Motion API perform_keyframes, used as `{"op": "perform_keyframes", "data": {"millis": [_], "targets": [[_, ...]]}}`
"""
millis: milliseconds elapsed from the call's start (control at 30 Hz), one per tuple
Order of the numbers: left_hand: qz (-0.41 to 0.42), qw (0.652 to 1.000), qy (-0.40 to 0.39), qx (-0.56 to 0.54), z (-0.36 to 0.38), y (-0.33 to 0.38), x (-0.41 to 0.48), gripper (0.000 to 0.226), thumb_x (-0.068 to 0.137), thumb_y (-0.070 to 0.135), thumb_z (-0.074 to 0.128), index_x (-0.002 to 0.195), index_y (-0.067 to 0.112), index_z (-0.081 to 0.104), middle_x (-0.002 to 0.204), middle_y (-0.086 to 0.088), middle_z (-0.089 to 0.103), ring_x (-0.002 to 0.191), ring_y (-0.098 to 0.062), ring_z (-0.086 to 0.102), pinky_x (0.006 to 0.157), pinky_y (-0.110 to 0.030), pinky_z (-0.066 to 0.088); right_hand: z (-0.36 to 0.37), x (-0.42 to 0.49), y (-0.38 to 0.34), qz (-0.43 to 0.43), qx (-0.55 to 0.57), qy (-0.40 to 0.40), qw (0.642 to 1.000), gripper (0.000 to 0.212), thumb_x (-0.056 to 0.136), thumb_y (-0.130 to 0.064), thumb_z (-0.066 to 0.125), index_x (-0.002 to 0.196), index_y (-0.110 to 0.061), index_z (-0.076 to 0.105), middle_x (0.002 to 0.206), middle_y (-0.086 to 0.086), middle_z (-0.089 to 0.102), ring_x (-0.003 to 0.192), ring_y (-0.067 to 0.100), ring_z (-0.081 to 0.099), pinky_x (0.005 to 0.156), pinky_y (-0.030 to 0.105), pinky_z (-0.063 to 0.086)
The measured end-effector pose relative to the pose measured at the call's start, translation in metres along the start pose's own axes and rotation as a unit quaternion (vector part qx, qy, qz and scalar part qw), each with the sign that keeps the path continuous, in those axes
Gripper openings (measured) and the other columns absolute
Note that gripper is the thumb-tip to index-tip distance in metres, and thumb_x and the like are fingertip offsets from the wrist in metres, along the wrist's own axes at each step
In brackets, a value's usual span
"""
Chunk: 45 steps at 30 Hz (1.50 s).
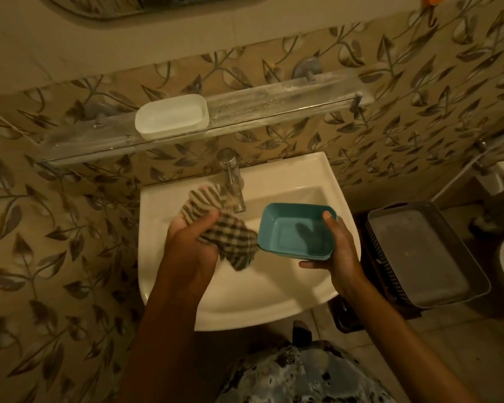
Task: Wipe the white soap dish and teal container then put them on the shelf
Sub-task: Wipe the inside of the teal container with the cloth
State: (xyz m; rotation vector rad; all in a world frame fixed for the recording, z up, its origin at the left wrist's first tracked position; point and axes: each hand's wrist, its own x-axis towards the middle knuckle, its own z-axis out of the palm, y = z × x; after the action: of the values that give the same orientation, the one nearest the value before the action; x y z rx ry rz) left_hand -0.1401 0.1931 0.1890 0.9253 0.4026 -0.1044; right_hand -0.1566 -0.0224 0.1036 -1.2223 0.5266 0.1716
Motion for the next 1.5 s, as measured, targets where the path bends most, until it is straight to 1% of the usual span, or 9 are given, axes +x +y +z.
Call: {"op": "perform_keyframes", "data": {"millis": [200, 300, 433, 533, 733, 1033, 1200, 1433, 1500], "targets": [[0.098, 0.985, -0.036, -0.136, 0.039, -0.005, -0.002, 0.070, 0.072, 0.005, 0.058, 0.139, 0.009, 0.039, 0.121, -0.014, 0.061, 0.104, -0.026, 0.067, 0.081, -0.037, 0.057, 0.015, -0.003, 0.015, -0.012, -0.032, 0.021, 0.999, 0.016, 0.077, -0.061, 0.053, 0.085, -0.051, 0.061, 0.111, 0.002, 0.059, 0.094, 0.026, 0.064, 0.047, 0.035, 0.056], [0.188, 0.968, -0.026, 0.165, 0.030, -0.035, -0.007, 0.055, 0.080, 0.002, 0.064, 0.129, 0.019, 0.045, 0.123, -0.004, 0.058, 0.111, -0.020, 0.061, 0.080, -0.029, 0.056, 0.019, -0.005, 0.013, -0.023, -0.019, 0.025, 0.999, 0.012, 0.079, -0.060, 0.051, 0.083, -0.056, 0.061, 0.104, -0.004, 0.062, 0.089, 0.025, 0.067, 0.047, 0.035, 0.056], [0.252, 0.741, -0.015, 0.623, 0.015, -0.084, -0.012, 0.039, 0.087, 0.017, 0.061, 0.125, 0.022, 0.052, 0.131, 0.001, 0.050, 0.122, -0.016, 0.043, 0.099, -0.036, 0.045, 0.019, -0.008, 0.010, -0.129, -0.094, 0.025, 0.987, 0.031, 0.080, -0.063, 0.048, 0.101, -0.042, 0.058, 0.098, -0.013, 0.066, 0.092, 0.009, 0.066, 0.060, 0.023, 0.057], [0.233, 0.588, 0.041, 0.773, 0.015, -0.096, -0.011, 0.045, 0.086, 0.045, 0.054, 0.122, 0.018, 0.056, 0.127, -0.008, 0.048, 0.115, -0.024, 0.039, 0.092, -0.036, 0.036, 0.022, -0.014, 0.018, -0.166, -0.120, 0.020, 0.979, 0.045, 0.079, -0.062, 0.045, 0.107, -0.029, 0.058, 0.098, -0.009, 0.067, 0.094, 0.005, 0.065, 0.073, 0.022, 0.056], [0.076, 0.660, 0.000, 0.747, 0.021, -0.096, 0.003, 0.060, 0.070, 0.041, 0.075, 0.119, 0.013, 0.052, 0.111, -0.004, 0.063, 0.099, -0.021, 0.062, 0.075, -0.025, 0.050, 0.026, -0.021, 0.026, -0.213, -0.162, 0.017, 0.963, 0.050, 0.083, -0.059, 0.046, 0.114, -0.021, 0.055, 0.098, -0.011, 0.064, 0.092, 0.003, 0.064, 0.074, 0.020, 0.054], [0.205, 0.768, -0.024, 0.606, 0.026, -0.103, -0.001, 0.007, 0.083, 0.010, 0.066, 0.089, 0.013, 0.064, 0.084, 0.007, 0.065, 0.074, -0.001, 0.061, 0.067, -0.018, 0.052, 0.027, -0.009, 0.023, -0.247, -0.267, -0.016, 0.931, 0.039, 0.089, -0.060, 0.043, 0.114, -0.032, 0.052, 0.095, -0.017, 0.066, 0.089, 0.001, 0.066, 0.076, 0.019, 0.055], [0.223, 0.814, -0.060, 0.533, 0.031, -0.104, 0.001, 0.011, 0.079, 0.007, 0.070, 0.080, 0.018, 0.064, 0.075, 0.008, 0.064, 0.071, -0.004, 0.062, 0.060, -0.021, 0.054, 0.026, 0.000, 0.014, -0.227, -0.245, -0.038, 0.942, 0.042, 0.092, -0.058, 0.039, 0.118, -0.028, 0.054, 0.092, -0.010, 0.069, 0.084, -0.001, 0.067, 0.065, 0.011, 0.052], [0.335, 0.612, -0.171, 0.696, 0.020, -0.080, 0.017, 0.029, 0.073, 0.006, 0.064, 0.101, 0.008, 0.070, 0.104, -0.010, 0.068, 0.093, -0.025, 0.062, 0.079, -0.032, 0.052, 0.025, 0.003, 0.005, -0.139, -0.187, -0.069, 0.970, 0.042, 0.087, -0.059, 0.042, 0.117, -0.033, 0.054, 0.105, -0.003, 0.064, 0.092, 0.016, 0.066, 0.046, 0.034, 0.058], [0.323, 0.597, -0.131, 0.723, 0.014, -0.074, 0.020, 0.031, 0.078, 0.012, 0.064, 0.109, 0.010, 0.069, 0.113, -0.010, 0.066, 0.103, -0.027, 0.060, 0.087, -0.036, 0.052, 0.027, 0.005, 0.002, -0.153, -0.180, -0.059, 0.970, 0.036, 0.086, -0.058, 0.044, 0.114, -0.038, 0.054, 0.105, -0.010, 0.062, 0.094, 0.016, 0.064, 0.046, 0.033, 0.058]]}}
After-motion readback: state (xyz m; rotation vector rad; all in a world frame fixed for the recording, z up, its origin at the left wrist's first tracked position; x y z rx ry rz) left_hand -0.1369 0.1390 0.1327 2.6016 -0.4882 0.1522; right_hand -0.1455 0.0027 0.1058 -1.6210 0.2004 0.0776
